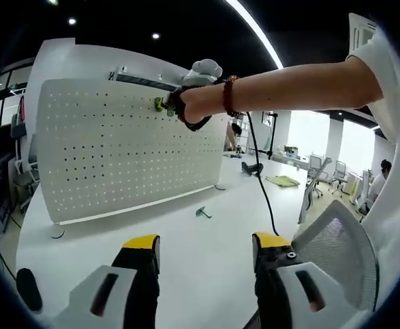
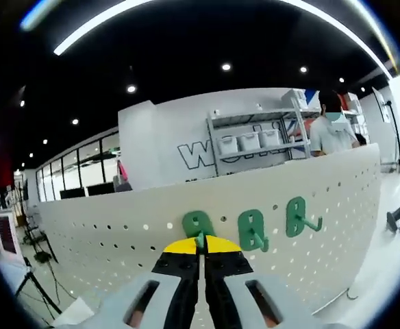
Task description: Insert the hook assembly into the mounting plate slot until the hook locks in place.
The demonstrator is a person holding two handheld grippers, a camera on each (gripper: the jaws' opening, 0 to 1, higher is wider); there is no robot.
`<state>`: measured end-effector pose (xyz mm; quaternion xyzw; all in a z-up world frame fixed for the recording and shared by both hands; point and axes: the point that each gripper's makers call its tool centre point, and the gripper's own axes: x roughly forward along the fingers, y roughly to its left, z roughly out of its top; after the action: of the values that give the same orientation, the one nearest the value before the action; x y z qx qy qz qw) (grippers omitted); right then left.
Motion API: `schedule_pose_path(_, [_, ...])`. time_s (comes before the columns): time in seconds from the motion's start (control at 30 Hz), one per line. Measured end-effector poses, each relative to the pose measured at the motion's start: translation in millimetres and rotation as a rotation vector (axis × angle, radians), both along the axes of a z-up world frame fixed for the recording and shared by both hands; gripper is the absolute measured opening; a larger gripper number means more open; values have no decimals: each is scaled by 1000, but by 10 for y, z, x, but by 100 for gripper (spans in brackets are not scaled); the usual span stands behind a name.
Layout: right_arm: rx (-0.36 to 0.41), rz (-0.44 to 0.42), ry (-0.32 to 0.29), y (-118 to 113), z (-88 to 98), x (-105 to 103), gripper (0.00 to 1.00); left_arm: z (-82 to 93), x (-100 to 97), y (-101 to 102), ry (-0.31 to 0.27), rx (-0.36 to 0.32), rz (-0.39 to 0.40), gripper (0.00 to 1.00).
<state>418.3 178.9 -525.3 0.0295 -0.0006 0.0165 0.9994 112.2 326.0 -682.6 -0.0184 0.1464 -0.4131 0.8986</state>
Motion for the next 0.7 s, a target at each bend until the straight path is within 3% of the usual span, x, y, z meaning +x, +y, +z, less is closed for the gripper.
schedule_pose_path(0.07, [78, 8, 7, 7, -6, -3, 0, -7, 15, 4, 4, -4, 2, 56])
schedule_pose_path(0.17, [44, -5, -1, -1, -9, -5, 0, -1, 21, -12, 3, -2, -4, 56])
schedule_pose_path(0.7, [127, -73, -13, 27, -56, 17, 0, 32, 24, 50, 0, -19, 13, 55])
